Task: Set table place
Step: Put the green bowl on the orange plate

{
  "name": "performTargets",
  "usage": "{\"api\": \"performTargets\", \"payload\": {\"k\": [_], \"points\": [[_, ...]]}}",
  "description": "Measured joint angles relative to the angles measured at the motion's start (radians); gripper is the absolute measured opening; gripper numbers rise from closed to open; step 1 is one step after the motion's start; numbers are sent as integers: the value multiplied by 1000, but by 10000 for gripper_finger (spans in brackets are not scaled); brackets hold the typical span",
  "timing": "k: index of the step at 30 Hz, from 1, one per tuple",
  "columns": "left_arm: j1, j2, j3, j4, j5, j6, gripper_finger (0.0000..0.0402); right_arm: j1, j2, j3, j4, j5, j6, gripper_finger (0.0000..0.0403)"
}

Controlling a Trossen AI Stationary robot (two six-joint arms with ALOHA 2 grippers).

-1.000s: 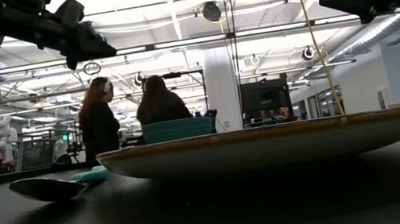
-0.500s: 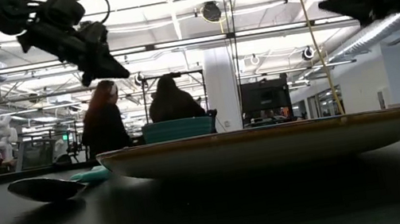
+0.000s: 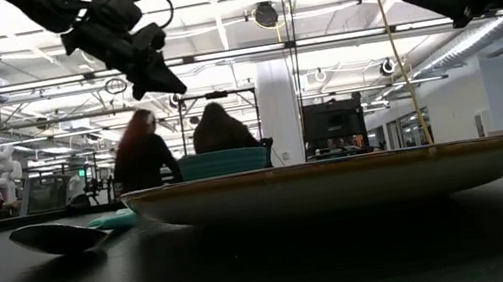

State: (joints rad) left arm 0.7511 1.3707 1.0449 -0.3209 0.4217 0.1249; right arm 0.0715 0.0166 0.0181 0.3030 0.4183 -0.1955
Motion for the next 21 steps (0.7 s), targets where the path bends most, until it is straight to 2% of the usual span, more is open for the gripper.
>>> {"api": "performTargets", "payload": {"k": [8, 13, 21], "points": [[1, 72, 78, -53, -2, 33, 35, 0, 0, -2, -10, 0, 16, 0], [-2, 152, 219, -236, -12, 84, 35, 0, 0, -2, -10, 0, 19, 0], [-7, 288, 409, -505, -123, 173, 35, 0, 0, -2, -20, 0, 19, 0]]}}
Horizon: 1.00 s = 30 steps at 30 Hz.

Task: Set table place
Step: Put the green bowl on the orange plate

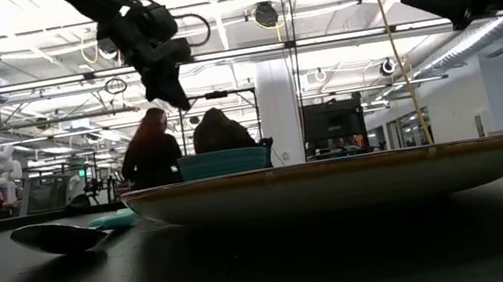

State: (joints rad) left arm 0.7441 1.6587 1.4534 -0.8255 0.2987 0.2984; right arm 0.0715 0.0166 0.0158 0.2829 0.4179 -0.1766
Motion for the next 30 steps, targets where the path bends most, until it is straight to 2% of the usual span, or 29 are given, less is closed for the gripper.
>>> {"api": "performTargets", "payload": {"k": [9, 17, 25, 30], "points": [[-10, 93, 59, -52, -7, 21, 35, 0, 0, 0, -11, 0, 8, 0], [-62, 176, 125, -63, -4, 23, 35, 0, 0, 0, -11, 0, 6, 0], [-102, 186, 142, -30, -2, 40, 35, 0, 0, -1, -23, 0, 5, 0], [-102, 186, 142, -33, -46, 37, 35, 0, 0, -1, -36, 0, 15, 0]]}}
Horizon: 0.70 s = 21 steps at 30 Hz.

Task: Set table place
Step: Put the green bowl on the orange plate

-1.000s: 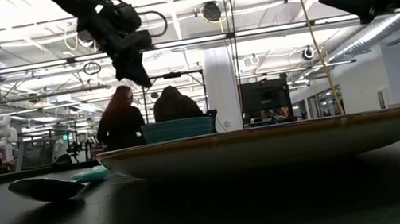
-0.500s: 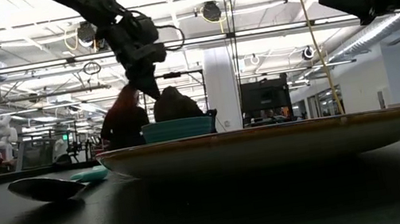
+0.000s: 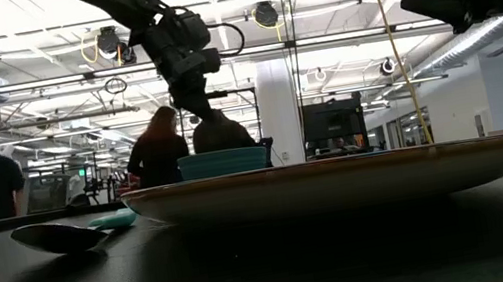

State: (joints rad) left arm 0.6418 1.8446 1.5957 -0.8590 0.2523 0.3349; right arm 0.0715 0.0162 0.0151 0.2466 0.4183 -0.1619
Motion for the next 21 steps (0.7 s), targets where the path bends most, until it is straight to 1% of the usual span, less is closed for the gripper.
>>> {"api": "performTargets", "payload": {"k": [17, 21], "points": [[-14, 0, 0, -12, -11, -20, 35, 0, 0, 0, 3, 0, -7, 0], [-24, 0, 0, -17, -38, -26, 35, 0, 0, 0, 3, 0, -6, 0]]}}
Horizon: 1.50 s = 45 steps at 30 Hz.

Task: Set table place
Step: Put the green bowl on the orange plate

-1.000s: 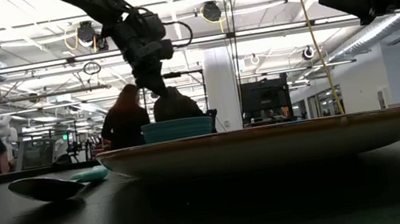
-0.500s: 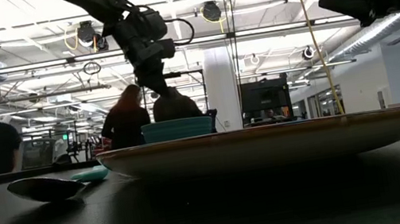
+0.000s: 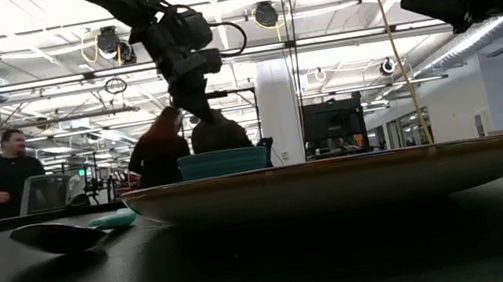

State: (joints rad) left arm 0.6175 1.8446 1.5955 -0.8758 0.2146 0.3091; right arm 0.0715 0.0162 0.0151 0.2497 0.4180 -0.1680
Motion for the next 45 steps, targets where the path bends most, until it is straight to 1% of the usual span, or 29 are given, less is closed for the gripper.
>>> {"api": "performTargets", "payload": {"k": [10, 13, 30, 32, 34, 42, 45], "points": [[-36, -1, -66, 16, -46, -4, 35, 0, 0, 0, 0, 0, 18, 0], [-36, -1, -85, 25, -85, -10, 35, 0, 0, 0, 0, 0, 18, 0], [-37, -1, -113, 86, -87, 4, 40, 0, 0, 0, 0, 0, 18, 0], [-37, -1, -113, 89, -87, 4, 53, 0, 0, 0, 0, 0, 18, 0], [-37, -1, -113, 89, -87, 12, 74, 0, 0, 0, 0, 0, 18, 0], [-36, -1, -113, 120, -87, 27, 203, 0, 0, 0, 0, 0, 18, 0], [-36, -1, -113, 139, -94, 26, 242, 0, 0, 0, 0, 0, 18, 0]]}}
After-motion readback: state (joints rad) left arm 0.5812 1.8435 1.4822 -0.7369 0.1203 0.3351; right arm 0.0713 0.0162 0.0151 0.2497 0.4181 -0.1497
